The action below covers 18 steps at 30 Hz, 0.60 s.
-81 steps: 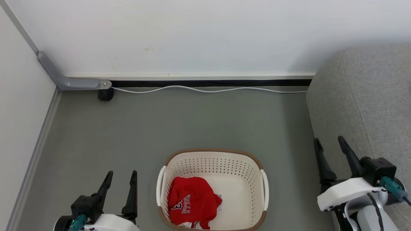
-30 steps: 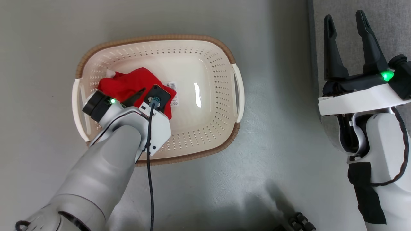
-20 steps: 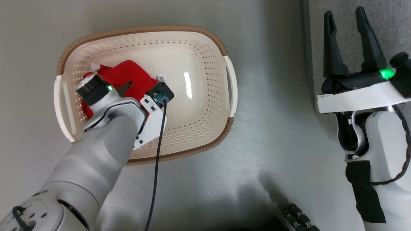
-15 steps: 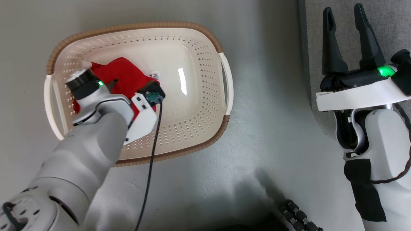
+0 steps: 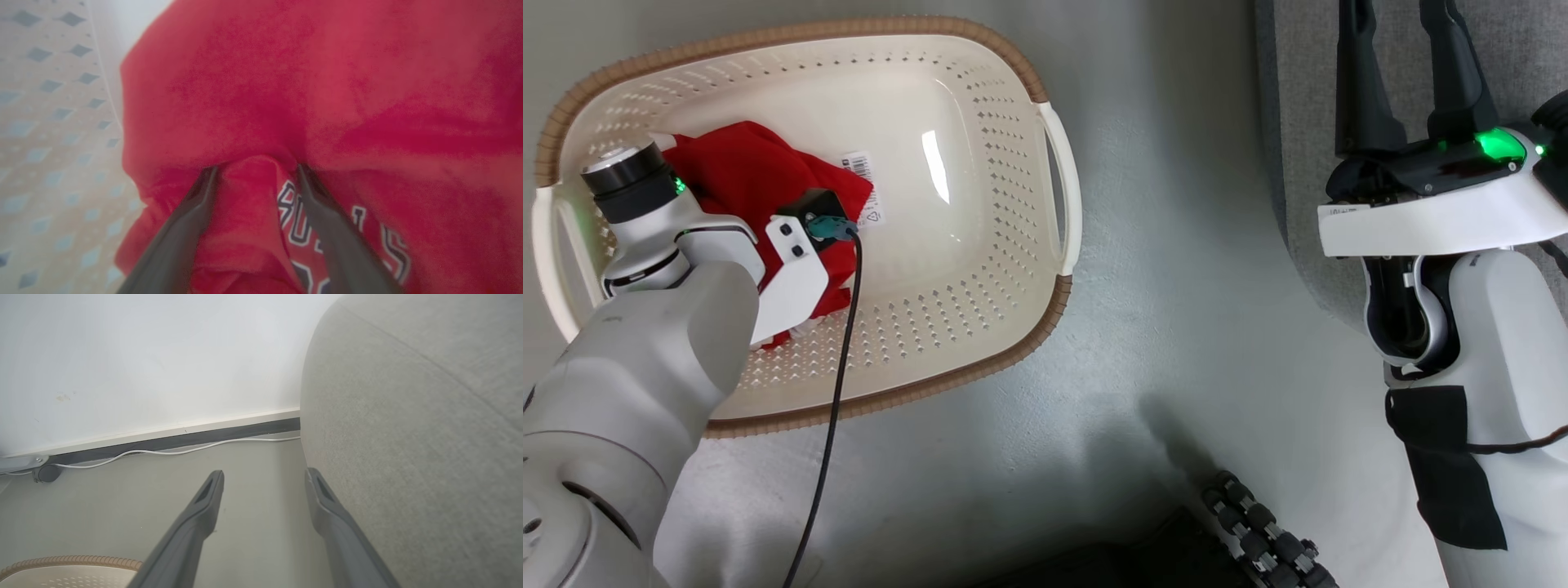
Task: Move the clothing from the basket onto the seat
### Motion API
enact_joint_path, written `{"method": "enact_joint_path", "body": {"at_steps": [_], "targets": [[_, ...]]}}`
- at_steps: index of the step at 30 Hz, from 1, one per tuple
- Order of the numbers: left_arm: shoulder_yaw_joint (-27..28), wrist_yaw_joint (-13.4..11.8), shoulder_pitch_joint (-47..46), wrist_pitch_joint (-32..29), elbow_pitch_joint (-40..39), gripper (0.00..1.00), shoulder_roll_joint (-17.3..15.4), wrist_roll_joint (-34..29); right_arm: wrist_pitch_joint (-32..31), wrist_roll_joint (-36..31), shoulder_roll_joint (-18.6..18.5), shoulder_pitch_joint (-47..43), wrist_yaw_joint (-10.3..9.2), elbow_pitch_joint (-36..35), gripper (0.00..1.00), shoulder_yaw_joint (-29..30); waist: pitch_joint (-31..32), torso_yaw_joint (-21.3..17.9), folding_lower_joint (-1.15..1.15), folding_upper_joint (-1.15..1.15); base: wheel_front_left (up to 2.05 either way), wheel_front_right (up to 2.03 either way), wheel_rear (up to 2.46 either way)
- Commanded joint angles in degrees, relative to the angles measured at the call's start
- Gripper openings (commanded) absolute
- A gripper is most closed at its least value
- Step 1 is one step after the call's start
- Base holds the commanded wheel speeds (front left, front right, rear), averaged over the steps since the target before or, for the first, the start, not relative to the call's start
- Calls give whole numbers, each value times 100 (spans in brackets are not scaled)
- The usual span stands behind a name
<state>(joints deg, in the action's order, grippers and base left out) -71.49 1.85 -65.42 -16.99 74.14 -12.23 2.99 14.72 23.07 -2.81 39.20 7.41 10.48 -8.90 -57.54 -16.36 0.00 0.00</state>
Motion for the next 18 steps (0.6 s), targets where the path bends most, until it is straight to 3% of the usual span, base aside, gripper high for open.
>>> {"method": "enact_joint_path", "body": {"at_steps": [1,4,5,6,7,18], "targets": [[36,16,-87,-22,-20,100,-81,-46,28,87,-8,-177,8,-54,100,-54,-69,-55,0,0,0,0,0],[24,26,-126,-69,-20,100,-130,-37,28,142,-8,-160,8,-90,100,-67,-140,-90,0,0,0,0,0],[23,27,-147,-62,-20,83,-126,-28,28,146,-8,-163,8,-96,100,-58,-144,-85,0,0,0,0,0],[22,32,-161,-53,-20,53,-121,-17,28,146,-8,-167,8,-100,100,-43,-149,-78,0,0,0,0,0],[27,48,-165,-33,-20,0,-115,6,28,143,-8,-169,8,-100,100,-30,-149,-74,0,0,0,0,0],[148,135,7,424,-19,0,52,334,28,-121,-7,-150,8,-37,100,217,285,75,0,0,0,0,0]]}}
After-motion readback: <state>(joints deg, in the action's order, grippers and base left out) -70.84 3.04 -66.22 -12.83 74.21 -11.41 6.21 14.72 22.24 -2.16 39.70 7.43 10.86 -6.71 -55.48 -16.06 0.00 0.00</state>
